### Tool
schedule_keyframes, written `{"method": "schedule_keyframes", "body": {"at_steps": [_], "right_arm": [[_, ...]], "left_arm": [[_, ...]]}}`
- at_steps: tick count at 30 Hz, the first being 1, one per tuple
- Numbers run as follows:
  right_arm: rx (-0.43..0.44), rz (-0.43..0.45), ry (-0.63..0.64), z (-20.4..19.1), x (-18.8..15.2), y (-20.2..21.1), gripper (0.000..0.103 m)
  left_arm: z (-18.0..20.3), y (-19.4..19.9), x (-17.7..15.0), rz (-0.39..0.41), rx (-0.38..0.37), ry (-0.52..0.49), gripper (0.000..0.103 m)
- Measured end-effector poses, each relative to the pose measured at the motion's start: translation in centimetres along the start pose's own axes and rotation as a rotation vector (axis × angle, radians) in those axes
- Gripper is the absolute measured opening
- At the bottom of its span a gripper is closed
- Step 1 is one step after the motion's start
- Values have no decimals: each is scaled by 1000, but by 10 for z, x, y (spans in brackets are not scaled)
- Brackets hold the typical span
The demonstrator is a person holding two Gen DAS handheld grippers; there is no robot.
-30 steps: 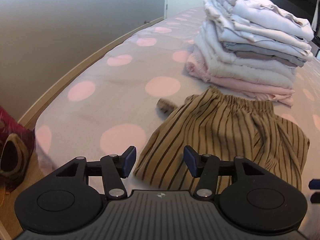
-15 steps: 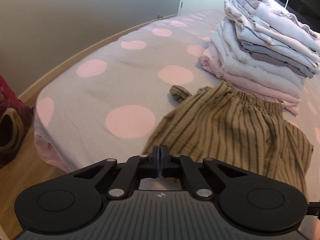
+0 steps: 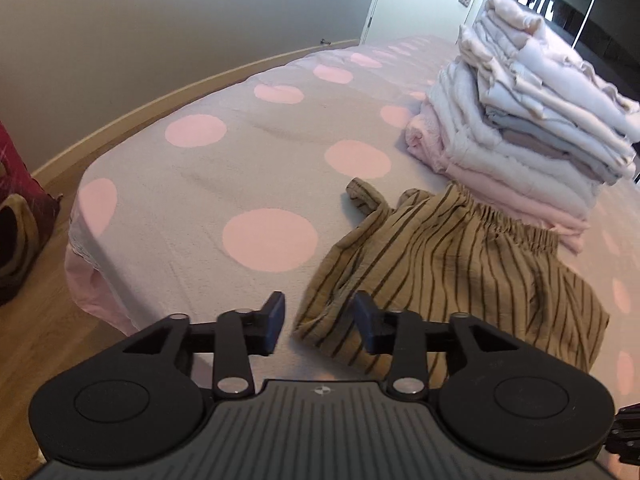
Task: Fold clothes
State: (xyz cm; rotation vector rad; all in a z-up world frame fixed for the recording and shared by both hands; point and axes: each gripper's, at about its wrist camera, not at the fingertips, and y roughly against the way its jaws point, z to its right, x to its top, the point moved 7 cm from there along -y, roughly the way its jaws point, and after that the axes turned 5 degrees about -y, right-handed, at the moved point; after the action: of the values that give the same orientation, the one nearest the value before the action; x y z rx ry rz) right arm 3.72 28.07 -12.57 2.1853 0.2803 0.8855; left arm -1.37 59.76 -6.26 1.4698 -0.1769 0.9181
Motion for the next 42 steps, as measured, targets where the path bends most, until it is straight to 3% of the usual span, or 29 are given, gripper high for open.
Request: {"method": "schedule_keyframes", "body": {"at_steps": [5,7,10,14,22,26,28,31,38,40,41,42], "right_arm": [[7,-3,-9,2,-1,-1,2],[8,-2,-5,2,0,-1,2],[4,0,9,0,0,0,1],[-12,-12,30,0,3,4,1],[-57,-52,41,11,-5,9,0],[-63,-51,12,23,-13,22,0],[-67,-29,-11,29,-16,35,1],[-85,11,-49,39,-22,56,3],[-137,111,-73,54,-31,111,5],[-160,140,-61,58,-36,131,7],[-175,154,-55,60,-38,141,12],[-187,168,-52,62,-40,150,24]], "left_arm": [[14,-14,-7,-25,-52,12,38],[16,-21,-11,-40,-43,20,16],[15,-24,-9,-25,-7,20,1],[20,-21,-1,-27,40,-55,0],[18,-21,2,-43,127,-102,0],[22,-13,5,-44,130,-84,8],[27,-4,7,-30,129,-84,20],[45,11,11,-2,117,-117,28],[128,38,22,21,12,-255,32],[158,49,29,35,-25,-297,40],[175,54,33,44,-45,-327,41],[191,60,37,54,-61,-361,41]]}}
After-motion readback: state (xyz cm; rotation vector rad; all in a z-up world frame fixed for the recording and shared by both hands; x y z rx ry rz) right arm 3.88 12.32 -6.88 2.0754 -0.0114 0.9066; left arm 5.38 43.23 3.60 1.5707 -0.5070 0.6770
